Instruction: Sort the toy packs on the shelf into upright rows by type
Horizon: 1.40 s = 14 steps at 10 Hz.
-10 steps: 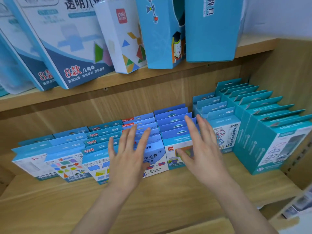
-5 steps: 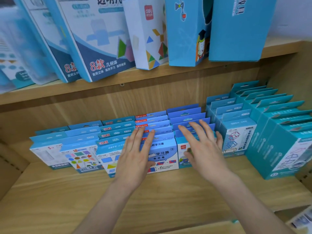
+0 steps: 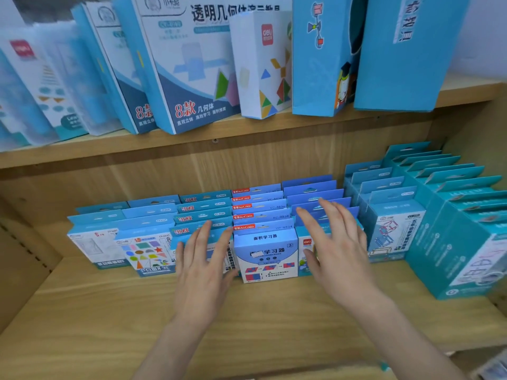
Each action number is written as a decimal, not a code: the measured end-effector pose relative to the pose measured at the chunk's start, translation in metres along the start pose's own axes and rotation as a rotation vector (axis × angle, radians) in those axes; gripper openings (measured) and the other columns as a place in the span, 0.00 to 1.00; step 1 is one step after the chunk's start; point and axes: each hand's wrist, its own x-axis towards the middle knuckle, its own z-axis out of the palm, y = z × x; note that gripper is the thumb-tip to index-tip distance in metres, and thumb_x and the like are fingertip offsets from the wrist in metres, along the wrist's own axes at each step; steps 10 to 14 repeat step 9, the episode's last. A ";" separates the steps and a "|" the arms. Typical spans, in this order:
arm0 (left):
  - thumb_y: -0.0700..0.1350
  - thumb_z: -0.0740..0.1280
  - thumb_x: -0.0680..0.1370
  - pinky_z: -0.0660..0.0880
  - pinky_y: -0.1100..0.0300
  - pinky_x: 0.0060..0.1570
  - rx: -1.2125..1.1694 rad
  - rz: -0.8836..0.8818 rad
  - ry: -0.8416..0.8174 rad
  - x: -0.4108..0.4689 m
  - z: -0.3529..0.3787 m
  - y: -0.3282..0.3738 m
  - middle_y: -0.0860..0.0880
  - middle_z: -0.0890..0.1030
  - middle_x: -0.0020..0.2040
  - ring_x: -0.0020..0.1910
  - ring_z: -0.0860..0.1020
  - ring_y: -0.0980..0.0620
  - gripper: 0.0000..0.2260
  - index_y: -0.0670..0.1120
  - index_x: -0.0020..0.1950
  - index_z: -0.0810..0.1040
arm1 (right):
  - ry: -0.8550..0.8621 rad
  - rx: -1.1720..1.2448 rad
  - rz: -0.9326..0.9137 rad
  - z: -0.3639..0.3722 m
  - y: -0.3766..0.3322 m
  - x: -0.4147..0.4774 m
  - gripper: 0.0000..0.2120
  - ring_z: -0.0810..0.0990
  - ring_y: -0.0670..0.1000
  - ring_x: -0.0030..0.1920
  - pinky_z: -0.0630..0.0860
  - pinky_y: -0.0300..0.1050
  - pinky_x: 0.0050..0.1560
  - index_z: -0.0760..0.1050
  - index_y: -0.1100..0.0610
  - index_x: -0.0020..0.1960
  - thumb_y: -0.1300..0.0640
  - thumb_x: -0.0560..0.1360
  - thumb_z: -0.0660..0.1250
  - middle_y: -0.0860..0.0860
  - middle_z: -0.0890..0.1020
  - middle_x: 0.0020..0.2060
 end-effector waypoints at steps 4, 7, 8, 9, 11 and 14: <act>0.38 0.77 0.66 0.73 0.40 0.58 -0.038 -0.143 -0.006 -0.003 0.009 -0.013 0.39 0.70 0.64 0.64 0.65 0.38 0.31 0.46 0.67 0.71 | -0.041 0.004 -0.015 0.012 0.009 -0.018 0.32 0.68 0.57 0.61 0.76 0.57 0.46 0.70 0.52 0.64 0.57 0.62 0.77 0.56 0.74 0.60; 0.39 0.78 0.65 0.69 0.36 0.61 -0.081 -0.120 -0.014 -0.005 -0.001 -0.012 0.39 0.69 0.66 0.66 0.65 0.39 0.34 0.48 0.67 0.67 | -0.045 0.102 -0.036 0.008 0.006 -0.021 0.31 0.66 0.58 0.65 0.77 0.58 0.54 0.69 0.54 0.67 0.60 0.65 0.74 0.58 0.71 0.64; 0.34 0.75 0.67 0.67 0.39 0.65 -0.145 -0.086 0.065 -0.010 -0.015 -0.012 0.39 0.67 0.69 0.68 0.64 0.39 0.32 0.47 0.68 0.67 | -0.011 0.178 -0.041 -0.001 0.001 -0.024 0.31 0.67 0.58 0.65 0.74 0.56 0.59 0.67 0.53 0.68 0.60 0.68 0.73 0.56 0.70 0.65; 0.33 0.73 0.68 0.64 0.52 0.67 -0.265 -0.073 0.173 -0.022 -0.031 -0.012 0.42 0.68 0.69 0.68 0.66 0.41 0.28 0.47 0.66 0.70 | 0.056 0.311 -0.027 -0.014 -0.002 -0.033 0.28 0.69 0.56 0.64 0.70 0.50 0.63 0.68 0.53 0.68 0.60 0.70 0.72 0.54 0.71 0.64; 0.33 0.73 0.68 0.64 0.52 0.67 -0.265 -0.073 0.173 -0.022 -0.031 -0.012 0.42 0.68 0.69 0.68 0.66 0.41 0.28 0.47 0.66 0.70 | 0.056 0.311 -0.027 -0.014 -0.002 -0.033 0.28 0.69 0.56 0.64 0.70 0.50 0.63 0.68 0.53 0.68 0.60 0.70 0.72 0.54 0.71 0.64; 0.33 0.73 0.68 0.64 0.52 0.67 -0.265 -0.073 0.173 -0.022 -0.031 -0.012 0.42 0.68 0.69 0.68 0.66 0.41 0.28 0.47 0.66 0.70 | 0.056 0.311 -0.027 -0.014 -0.002 -0.033 0.28 0.69 0.56 0.64 0.70 0.50 0.63 0.68 0.53 0.68 0.60 0.70 0.72 0.54 0.71 0.64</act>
